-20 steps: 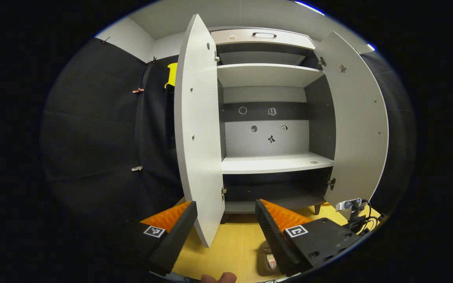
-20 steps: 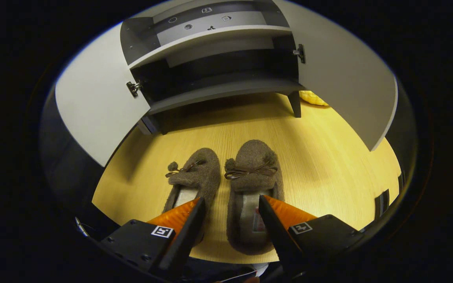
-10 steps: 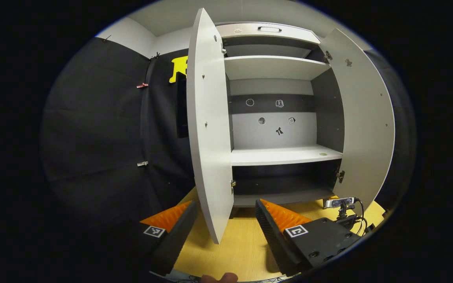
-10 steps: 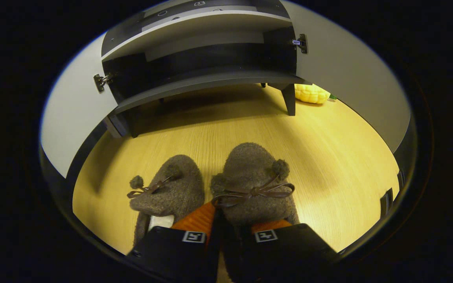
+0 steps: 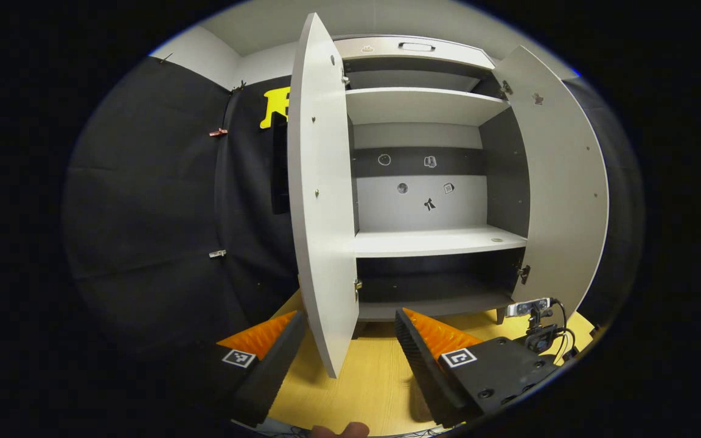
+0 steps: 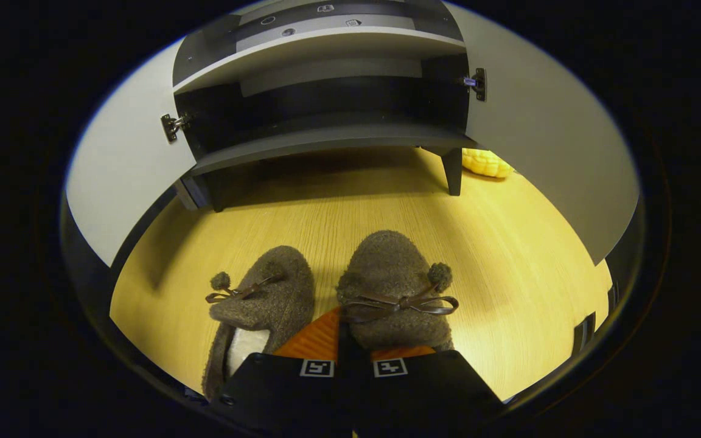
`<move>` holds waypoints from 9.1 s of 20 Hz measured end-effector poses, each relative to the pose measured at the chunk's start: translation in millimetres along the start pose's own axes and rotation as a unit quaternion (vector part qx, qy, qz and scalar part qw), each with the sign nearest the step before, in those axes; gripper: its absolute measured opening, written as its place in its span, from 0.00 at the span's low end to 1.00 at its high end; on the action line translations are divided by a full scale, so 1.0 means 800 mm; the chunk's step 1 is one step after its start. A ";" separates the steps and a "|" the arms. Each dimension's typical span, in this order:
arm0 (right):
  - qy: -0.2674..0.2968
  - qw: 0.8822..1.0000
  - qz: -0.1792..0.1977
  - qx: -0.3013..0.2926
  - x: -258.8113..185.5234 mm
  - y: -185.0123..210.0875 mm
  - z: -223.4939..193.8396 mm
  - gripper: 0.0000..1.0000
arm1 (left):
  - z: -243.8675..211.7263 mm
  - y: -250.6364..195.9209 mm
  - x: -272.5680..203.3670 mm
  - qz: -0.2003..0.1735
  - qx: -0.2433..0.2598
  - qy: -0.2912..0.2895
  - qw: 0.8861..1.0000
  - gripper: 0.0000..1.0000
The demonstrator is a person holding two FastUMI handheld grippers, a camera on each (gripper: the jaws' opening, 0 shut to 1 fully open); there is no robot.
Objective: Grab one shoe with the right hand and put it into the shoe cabinet, grab the other shoe with the left hand and put it into the shoe cabinet; then close the right door with the right hand and the left door with the left hand.
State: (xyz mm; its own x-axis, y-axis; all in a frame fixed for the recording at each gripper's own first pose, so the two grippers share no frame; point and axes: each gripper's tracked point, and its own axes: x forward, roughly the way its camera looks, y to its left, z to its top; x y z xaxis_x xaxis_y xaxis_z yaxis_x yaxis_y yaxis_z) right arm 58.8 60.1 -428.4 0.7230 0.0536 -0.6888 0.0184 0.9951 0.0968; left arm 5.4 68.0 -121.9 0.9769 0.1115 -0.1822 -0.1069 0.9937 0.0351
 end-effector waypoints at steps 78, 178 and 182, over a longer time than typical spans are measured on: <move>-0.382 0.920 0.088 -0.010 -0.294 0.061 0.539 1.00 | -0.251 -0.123 0.028 -0.149 0.016 0.174 0.973 0.95; -0.385 0.922 0.048 -0.007 -0.455 -0.109 0.408 0.98 | 0.211 -0.181 0.300 -0.085 0.021 0.046 0.995 0.96; -0.380 0.925 0.024 0.010 -0.462 -0.152 0.413 0.98 | 0.249 -0.172 0.241 -0.085 -0.009 -0.025 0.996 0.96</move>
State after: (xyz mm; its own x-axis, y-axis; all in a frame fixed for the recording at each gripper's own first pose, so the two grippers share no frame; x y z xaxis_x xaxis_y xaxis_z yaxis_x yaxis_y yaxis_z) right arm 17.3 -107.8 51.8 0.9997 0.0160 0.0185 -0.0183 0.9911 0.1320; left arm 245.0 -50.3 33.7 0.9891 -0.0581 -0.1353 0.0572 0.9983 -0.0106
